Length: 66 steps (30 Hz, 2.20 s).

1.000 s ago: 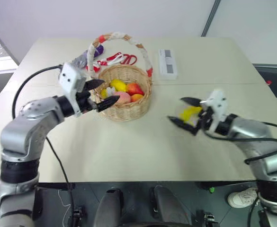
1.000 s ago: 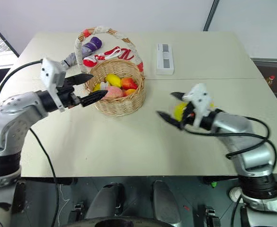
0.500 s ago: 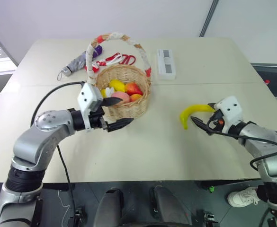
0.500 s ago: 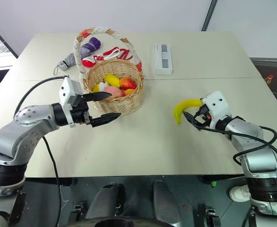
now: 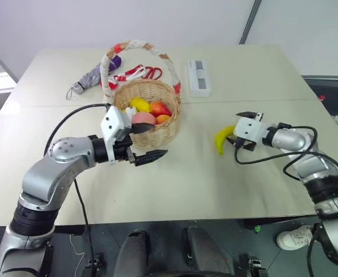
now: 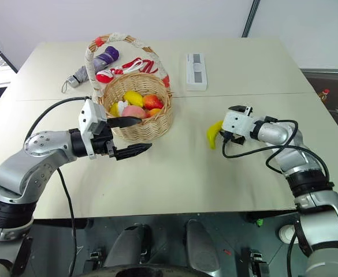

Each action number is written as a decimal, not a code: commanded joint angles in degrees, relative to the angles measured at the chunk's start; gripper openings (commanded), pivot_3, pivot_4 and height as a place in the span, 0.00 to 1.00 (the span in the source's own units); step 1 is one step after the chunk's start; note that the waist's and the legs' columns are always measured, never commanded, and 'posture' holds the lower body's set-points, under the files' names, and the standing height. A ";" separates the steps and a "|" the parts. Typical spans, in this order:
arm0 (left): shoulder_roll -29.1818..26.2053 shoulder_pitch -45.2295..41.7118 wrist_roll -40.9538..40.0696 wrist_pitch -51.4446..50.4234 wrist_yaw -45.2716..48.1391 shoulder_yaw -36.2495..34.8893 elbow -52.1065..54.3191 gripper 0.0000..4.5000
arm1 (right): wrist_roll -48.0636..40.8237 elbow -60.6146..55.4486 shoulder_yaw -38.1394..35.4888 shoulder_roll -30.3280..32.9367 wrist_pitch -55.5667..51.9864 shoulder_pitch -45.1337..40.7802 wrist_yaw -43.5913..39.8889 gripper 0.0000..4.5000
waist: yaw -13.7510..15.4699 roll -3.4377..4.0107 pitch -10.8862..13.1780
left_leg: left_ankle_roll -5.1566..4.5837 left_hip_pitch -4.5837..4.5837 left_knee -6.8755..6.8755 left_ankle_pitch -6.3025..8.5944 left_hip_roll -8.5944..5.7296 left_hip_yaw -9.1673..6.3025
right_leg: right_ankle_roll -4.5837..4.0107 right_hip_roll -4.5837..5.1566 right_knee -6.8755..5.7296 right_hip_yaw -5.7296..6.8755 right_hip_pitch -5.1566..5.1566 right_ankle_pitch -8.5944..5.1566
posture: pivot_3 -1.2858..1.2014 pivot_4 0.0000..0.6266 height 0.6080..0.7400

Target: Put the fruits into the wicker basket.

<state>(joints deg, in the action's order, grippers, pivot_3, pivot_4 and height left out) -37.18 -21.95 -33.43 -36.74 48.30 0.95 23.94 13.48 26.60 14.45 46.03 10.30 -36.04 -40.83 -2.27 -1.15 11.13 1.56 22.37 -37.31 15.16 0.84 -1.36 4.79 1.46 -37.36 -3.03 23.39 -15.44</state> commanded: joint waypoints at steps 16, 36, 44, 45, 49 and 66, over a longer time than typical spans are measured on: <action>-4.24 2.46 -4.42 0.20 -0.72 -14.86 -2.36 1.00 | -8.47 -20.23 -8.06 2.42 -1.03 2.80 -6.74 0.12 | -0.32 0.10 0.06 | 0.01 0.02 0.01 0.00 0.05 -0.20 | -0.01 0.03 -0.11 0.00 0.08 0.00 | 0.52 0.24 1.00; -4.54 14.83 -8.12 1.33 -2.11 -26.21 -1.12 1.00 | -5.07 -6.44 7.79 -35.92 -13.90 -26.84 7.55 0.12 | -0.14 0.00 0.01 | 0.14 0.12 0.13 -0.06 0.04 -0.30 | -0.06 0.34 -0.16 0.10 0.26 0.01 | 0.52 0.24 1.00; -3.16 16.07 -9.96 0.88 -4.92 -25.17 1.87 1.00 | -5.04 -5.20 5.60 -36.68 -10.60 -26.23 6.72 0.96 | -0.40 0.02 0.02 | 0.15 0.15 0.20 -0.06 0.09 -0.28 | -0.06 0.29 -0.19 0.08 0.35 0.01 | 0.52 0.24 1.00; -3.20 15.88 -10.13 0.87 -5.07 -25.01 1.79 1.00 | -5.70 -7.10 4.99 -36.31 -11.55 -25.43 6.09 0.96 | -0.38 0.02 0.02 | 0.14 0.15 0.20 -0.06 0.09 -0.28 | -0.07 0.27 -0.19 0.08 0.36 0.01 | 0.52 0.24 1.00; -2.94 14.23 -11.01 0.67 -5.32 -23.75 0.87 1.00 | -12.48 -23.03 0.99 -33.67 -21.16 -18.67 1.21 0.96 | -0.13 0.02 0.02 | 0.14 0.16 0.21 -0.06 0.10 -0.31 | -0.07 0.27 -0.21 0.09 0.35 0.01 | 0.52 0.24 1.00; -0.51 12.61 -10.91 2.54 -6.18 -19.88 0.16 1.00 | -24.07 -40.21 -12.23 -33.24 -45.35 -0.43 9.37 0.96 | -0.33 0.03 0.02 | 0.15 0.15 0.17 -0.07 0.08 -0.24 | -0.12 0.22 -0.24 0.06 0.35 -0.01 | 0.52 0.24 1.00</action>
<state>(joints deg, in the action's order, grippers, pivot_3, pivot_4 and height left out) -37.72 -9.19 -43.77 -35.42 42.34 -18.07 21.52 -9.39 -12.03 3.96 13.62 -34.67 -35.40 -33.53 -2.60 -1.13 11.15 1.71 22.50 -37.14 15.09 0.93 -1.59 4.68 1.68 -37.62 -2.98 23.74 -15.45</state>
